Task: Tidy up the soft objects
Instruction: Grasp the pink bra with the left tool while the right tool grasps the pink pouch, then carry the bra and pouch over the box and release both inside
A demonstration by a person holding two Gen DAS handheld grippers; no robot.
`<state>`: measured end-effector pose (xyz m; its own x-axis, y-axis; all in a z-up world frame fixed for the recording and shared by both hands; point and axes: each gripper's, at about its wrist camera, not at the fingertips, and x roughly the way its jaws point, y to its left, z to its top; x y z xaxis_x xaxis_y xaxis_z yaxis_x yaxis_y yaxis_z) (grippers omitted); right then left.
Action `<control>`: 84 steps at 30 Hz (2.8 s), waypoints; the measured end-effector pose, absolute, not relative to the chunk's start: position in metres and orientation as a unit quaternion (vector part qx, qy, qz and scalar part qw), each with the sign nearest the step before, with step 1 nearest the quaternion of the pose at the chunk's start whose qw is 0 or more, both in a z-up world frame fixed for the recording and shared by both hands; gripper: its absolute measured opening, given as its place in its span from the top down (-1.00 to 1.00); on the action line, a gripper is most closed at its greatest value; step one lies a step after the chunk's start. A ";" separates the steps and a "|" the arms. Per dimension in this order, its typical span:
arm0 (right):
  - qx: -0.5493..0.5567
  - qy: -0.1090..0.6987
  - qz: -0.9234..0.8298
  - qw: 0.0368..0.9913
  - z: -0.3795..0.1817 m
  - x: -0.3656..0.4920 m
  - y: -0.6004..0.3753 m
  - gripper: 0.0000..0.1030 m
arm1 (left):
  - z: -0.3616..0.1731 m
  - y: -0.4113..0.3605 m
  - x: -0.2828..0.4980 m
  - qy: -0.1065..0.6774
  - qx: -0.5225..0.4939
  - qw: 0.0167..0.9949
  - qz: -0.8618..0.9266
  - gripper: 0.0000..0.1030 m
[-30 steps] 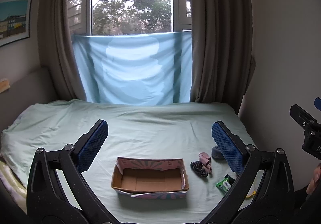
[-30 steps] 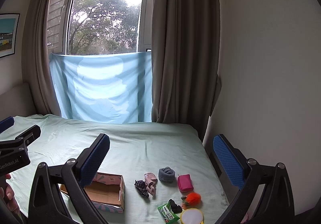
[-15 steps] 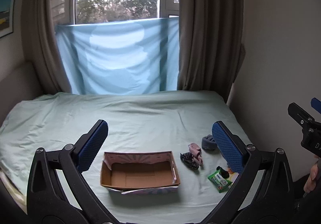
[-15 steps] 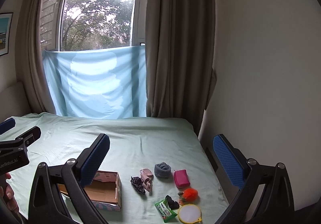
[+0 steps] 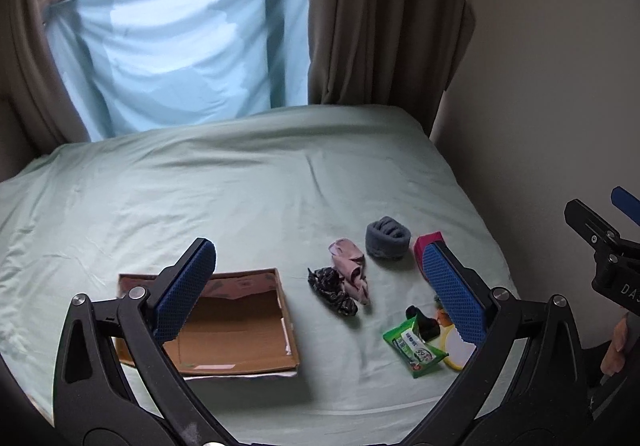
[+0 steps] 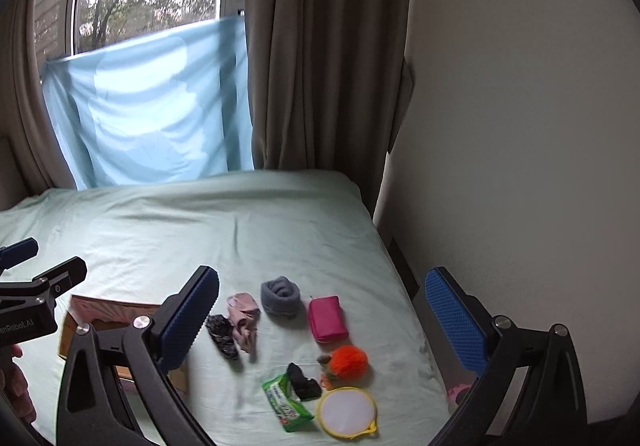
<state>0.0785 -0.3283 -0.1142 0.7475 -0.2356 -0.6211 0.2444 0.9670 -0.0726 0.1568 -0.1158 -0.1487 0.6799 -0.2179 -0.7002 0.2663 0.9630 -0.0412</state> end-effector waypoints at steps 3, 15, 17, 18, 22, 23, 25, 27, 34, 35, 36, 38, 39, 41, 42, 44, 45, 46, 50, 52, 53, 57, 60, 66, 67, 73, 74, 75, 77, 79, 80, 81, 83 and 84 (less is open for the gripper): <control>0.005 0.355 -0.118 0.927 -0.153 0.107 -0.353 -1.00 | -0.187 -0.141 0.178 0.390 0.032 0.911 -0.133 -0.99; -0.001 0.425 -0.089 0.901 -0.302 0.193 -0.404 -1.00 | -0.334 -0.218 0.260 0.435 0.071 0.886 -0.145 -0.99; 0.002 0.435 -0.086 0.896 -0.326 0.206 -0.410 -1.00 | -0.356 -0.225 0.271 0.444 0.071 0.881 -0.147 -0.99; 0.003 0.440 -0.085 0.894 -0.337 0.212 -0.411 -1.00 | -0.369 -0.228 0.277 0.450 0.072 0.878 -0.148 -0.99; 0.000 0.462 -0.080 0.883 -0.378 0.232 -0.415 -0.99 | -0.411 -0.243 0.295 0.476 0.083 0.863 -0.150 -0.99; 0.000 0.469 -0.079 0.880 -0.387 0.236 -0.416 -0.99 | -0.421 -0.245 0.299 0.481 0.089 0.860 -0.150 -0.99; 0.003 0.479 -0.075 0.874 -0.401 0.242 -0.415 -0.99 | -0.436 -0.250 0.305 0.484 0.100 0.858 -0.143 -0.96; 0.007 0.490 -0.073 0.868 -0.416 0.247 -0.415 -0.99 | -0.450 -0.252 0.309 0.489 0.111 0.854 -0.138 -0.95; 0.004 0.519 -0.066 0.852 -0.457 0.256 -0.418 -0.99 | -0.496 -0.257 0.316 0.515 0.138 0.835 -0.132 -0.77; 0.004 0.521 -0.065 0.851 -0.461 0.257 -0.418 -0.97 | -0.501 -0.257 0.317 0.520 0.140 0.832 -0.130 -0.70; 0.004 0.522 -0.064 0.850 -0.465 0.258 -0.418 -0.92 | -0.506 -0.257 0.318 0.525 0.141 0.829 -0.130 -0.64; 0.005 0.528 -0.060 0.847 -0.473 0.261 -0.418 -0.90 | -0.515 -0.257 0.320 0.533 0.143 0.823 -0.132 -0.48; 0.004 0.531 -0.061 0.845 -0.476 0.262 -0.417 -0.85 | -0.517 -0.258 0.321 0.533 0.144 0.823 -0.132 -0.48; 0.007 0.537 -0.061 0.841 -0.480 0.264 -0.416 -0.68 | -0.518 -0.260 0.322 0.534 0.151 0.821 -0.132 -0.48; 0.011 0.542 -0.060 0.838 -0.481 0.266 -0.416 -0.47 | -0.519 -0.260 0.323 0.535 0.153 0.821 -0.132 -0.48; 0.018 0.555 -0.057 0.830 -0.487 0.269 -0.416 -0.31 | -0.519 -0.260 0.323 0.539 0.151 0.819 -0.129 -0.27; 0.015 0.558 -0.062 0.827 -0.489 0.270 -0.416 -0.26 | -0.519 -0.260 0.323 0.541 0.149 0.818 -0.129 -0.17; 0.015 0.557 -0.065 0.828 -0.489 0.271 -0.417 -0.23 | -0.519 -0.260 0.323 0.543 0.148 0.817 -0.128 0.06; 0.017 0.557 -0.067 0.828 -0.486 0.270 -0.416 -0.04 | -0.517 -0.264 0.323 0.544 0.148 0.816 -0.128 0.35; 0.012 0.555 -0.067 0.829 -0.484 0.269 -0.415 0.04 | -0.514 -0.263 0.323 0.544 0.144 0.817 -0.128 0.38; 0.012 0.553 -0.068 0.830 -0.481 0.269 -0.414 0.08 | -0.512 -0.262 0.323 0.543 0.142 0.818 -0.129 0.40; 0.019 0.545 -0.068 0.835 -0.474 0.263 -0.409 0.18 | -0.496 -0.258 0.321 0.532 0.138 0.825 -0.132 0.41; 0.019 0.535 -0.072 0.842 -0.463 0.260 -0.411 0.20 | -0.477 -0.256 0.311 0.522 0.136 0.832 -0.134 0.42; 0.018 0.512 -0.079 0.855 -0.424 0.247 -0.407 0.21 | -0.434 -0.248 0.297 0.499 0.115 0.848 -0.137 0.42; 0.018 0.508 -0.079 0.858 -0.417 0.245 -0.407 0.21 | -0.426 -0.246 0.294 0.495 0.111 0.851 -0.137 0.42; 0.007 0.474 -0.078 0.877 -0.357 0.232 -0.405 0.22 | -0.359 -0.233 0.275 0.462 0.089 0.872 -0.133 0.42; 0.005 0.470 -0.077 0.879 -0.347 0.231 -0.403 0.22 | -0.347 -0.229 0.272 0.458 0.088 0.875 -0.129 0.42; 0.003 0.467 -0.074 0.881 -0.337 0.230 -0.401 0.22 | -0.334 -0.225 0.268 0.454 0.085 0.878 -0.126 0.42; 0.005 0.461 -0.069 0.885 -0.318 0.227 -0.396 0.22 | -0.312 -0.216 0.260 0.446 0.075 0.884 -0.120 0.42; 0.006 0.452 -0.065 0.890 -0.297 0.222 -0.389 0.22 | -0.287 -0.204 0.253 0.438 0.063 0.890 -0.112 0.41; 0.005 0.446 -0.062 0.893 -0.285 0.219 -0.384 0.22 | -0.275 -0.198 0.249 0.433 0.059 0.893 -0.108 0.42; 0.004 0.441 -0.059 0.896 -0.273 0.217 -0.379 0.22 | -0.263 -0.192 0.246 0.429 0.054 0.895 -0.105 0.42; 0.001 0.430 -0.051 0.902 -0.252 0.214 -0.370 0.22 | -0.242 -0.179 0.243 0.424 0.043 0.899 -0.099 0.42; -0.002 0.424 -0.047 0.904 -0.240 0.212 -0.363 0.22 | -0.230 -0.168 0.239 0.420 0.037 0.902 -0.094 0.42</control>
